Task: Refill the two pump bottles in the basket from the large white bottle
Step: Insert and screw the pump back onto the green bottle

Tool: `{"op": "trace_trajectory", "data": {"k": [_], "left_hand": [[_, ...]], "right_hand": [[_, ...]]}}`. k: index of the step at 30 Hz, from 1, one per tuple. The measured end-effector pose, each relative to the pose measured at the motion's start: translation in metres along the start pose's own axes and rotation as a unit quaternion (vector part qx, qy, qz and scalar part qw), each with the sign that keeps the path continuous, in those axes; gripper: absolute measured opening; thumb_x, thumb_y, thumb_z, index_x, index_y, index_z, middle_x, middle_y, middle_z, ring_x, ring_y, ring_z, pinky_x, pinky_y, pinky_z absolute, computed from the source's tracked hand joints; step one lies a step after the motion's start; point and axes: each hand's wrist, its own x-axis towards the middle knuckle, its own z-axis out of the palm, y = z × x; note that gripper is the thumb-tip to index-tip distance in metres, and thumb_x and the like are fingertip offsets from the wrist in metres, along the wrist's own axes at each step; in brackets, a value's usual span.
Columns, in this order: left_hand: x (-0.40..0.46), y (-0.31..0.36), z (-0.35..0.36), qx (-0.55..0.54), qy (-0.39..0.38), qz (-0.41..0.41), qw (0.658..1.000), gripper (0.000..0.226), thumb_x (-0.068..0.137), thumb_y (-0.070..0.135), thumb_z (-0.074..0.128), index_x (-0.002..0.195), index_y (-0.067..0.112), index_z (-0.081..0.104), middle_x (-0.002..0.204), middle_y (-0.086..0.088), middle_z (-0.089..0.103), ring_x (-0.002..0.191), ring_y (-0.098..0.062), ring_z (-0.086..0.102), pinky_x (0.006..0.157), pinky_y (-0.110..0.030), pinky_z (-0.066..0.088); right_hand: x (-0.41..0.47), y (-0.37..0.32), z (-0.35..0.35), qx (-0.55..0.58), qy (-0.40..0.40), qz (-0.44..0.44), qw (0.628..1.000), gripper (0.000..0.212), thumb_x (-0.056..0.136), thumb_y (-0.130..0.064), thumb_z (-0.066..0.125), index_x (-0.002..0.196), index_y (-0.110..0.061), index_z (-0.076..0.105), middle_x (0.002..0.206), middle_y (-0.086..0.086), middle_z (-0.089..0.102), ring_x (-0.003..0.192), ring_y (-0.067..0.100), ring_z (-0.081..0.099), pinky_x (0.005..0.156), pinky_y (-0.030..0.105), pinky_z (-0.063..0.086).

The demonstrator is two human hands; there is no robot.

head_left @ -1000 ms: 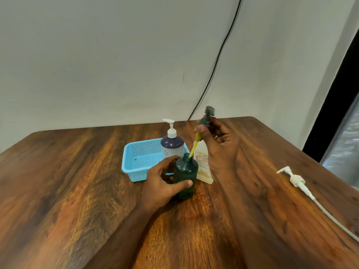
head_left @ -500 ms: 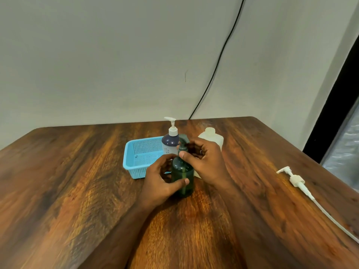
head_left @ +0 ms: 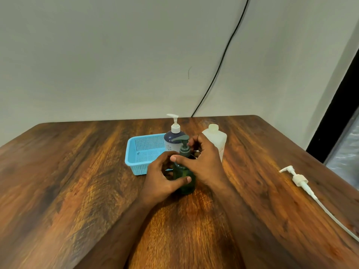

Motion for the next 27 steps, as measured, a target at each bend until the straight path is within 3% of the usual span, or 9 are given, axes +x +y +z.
{"op": "trace_trajectory", "data": {"k": [3,6,9,12,15,17,21,23,27], "left_hand": [[0.000,0.000,-0.001,0.001,-0.001,0.001,1.000,0.070,0.069,0.013,0.091,0.119,0.044,0.055,0.117,0.030,0.063,0.112,0.003,0.062,0.085,-0.016,0.054],[0.001,-0.001,0.000,0.003,0.001,-0.003,1.000,0.071,0.068,0.018,0.093,0.121,0.045,0.053,0.119,0.030,0.063,0.114,0.005,0.061,0.088,-0.018,0.054],[0.001,-0.005,-0.001,0.002,-0.001,-0.012,1.000,0.071,0.067,0.021,0.093,0.122,0.043,0.054,0.118,0.025,0.065,0.113,0.002,0.062,0.091,-0.024,0.055],[0.001,-0.004,-0.001,0.003,-0.002,-0.011,1.000,0.070,0.068,0.020,0.093,0.121,0.044,0.054,0.119,0.027,0.064,0.114,0.003,0.062,0.090,-0.022,0.055],[0.001,0.000,0.001,0.008,-0.004,-0.006,1.000,0.067,0.069,0.014,0.092,0.117,0.043,0.055,0.116,0.034,0.062,0.112,0.009,0.059,0.082,-0.012,0.053],[0.001,-0.001,0.000,0.004,-0.009,-0.003,1.000,0.067,0.069,0.010,0.091,0.118,0.038,0.056,0.116,0.030,0.064,0.112,0.005,0.061,0.083,-0.014,0.053],[0.002,-0.002,-0.001,-0.006,-0.003,-0.003,1.000,0.070,0.069,0.011,0.091,0.120,0.043,0.054,0.118,0.030,0.064,0.113,0.004,0.061,0.087,-0.017,0.054],[0.003,-0.003,0.000,-0.012,-0.004,-0.011,1.000,0.070,0.068,0.018,0.093,0.122,0.042,0.056,0.120,0.022,0.066,0.115,-0.001,0.063,0.094,-0.026,0.055],[0.003,-0.004,-0.001,-0.019,-0.006,-0.019,1.000,0.068,0.065,0.030,0.093,0.123,0.038,0.059,0.120,0.016,0.068,0.115,-0.006,0.064,0.096,-0.034,0.055]], "right_hand": [[-0.001,0.001,0.000,0.024,-0.066,0.009,0.997,0.056,0.076,-0.036,0.085,0.120,-0.038,0.051,0.120,-0.019,0.066,0.113,0.002,0.061,0.097,0.026,0.053],[-0.002,0.001,-0.002,0.098,-0.085,-0.001,0.992,0.044,0.091,-0.018,0.070,0.131,-0.026,0.052,0.119,-0.009,0.071,0.115,0.008,0.065,0.102,0.042,0.052],[-0.002,-0.002,-0.005,0.134,-0.084,-0.009,0.987,0.033,0.094,-0.008,0.065,0.124,-0.020,0.061,0.113,-0.005,0.074,0.111,0.010,0.068,0.099,0.041,0.054],[0.000,-0.003,-0.005,0.094,-0.040,-0.001,0.995,0.027,0.081,-0.016,0.082,0.102,-0.025,0.068,0.104,-0.007,0.075,0.100,0.007,0.070,0.090,0.033,0.059],[-0.003,-0.005,0.006,0.005,0.036,0.012,0.999,0.041,0.070,-0.032,0.090,0.096,-0.030,0.058,0.100,-0.014,0.068,0.094,0.004,0.066,0.077,0.015,0.057],[-0.005,-0.006,0.013,-0.007,0.036,0.013,0.999,0.053,0.067,-0.037,0.091,0.104,-0.033,0.053,0.106,-0.017,0.066,0.098,0.002,0.064,0.078,0.012,0.055],[-0.003,-0.002,0.006,0.073,-0.036,0.009,0.997,0.053,0.079,-0.037,0.082,0.121,-0.034,0.050,0.120,-0.013,0.068,0.110,0.003,0.064,0.095,0.031,0.056],[-0.001,-0.002,-0.002,0.132,-0.068,0.014,0.989,0.041,0.091,-0.024,0.071,0.126,-0.030,0.050,0.120,-0.006,0.071,0.113,0.011,0.066,0.098,0.040,0.055],[-0.001,-0.004,-0.006,0.173,-0.066,0.013,0.983,0.037,0.093,-0.008,0.066,0.126,-0.020,0.054,0.107,0.000,0.076,0.103,0.014,0.072,0.091,0.038,0.058]]}}
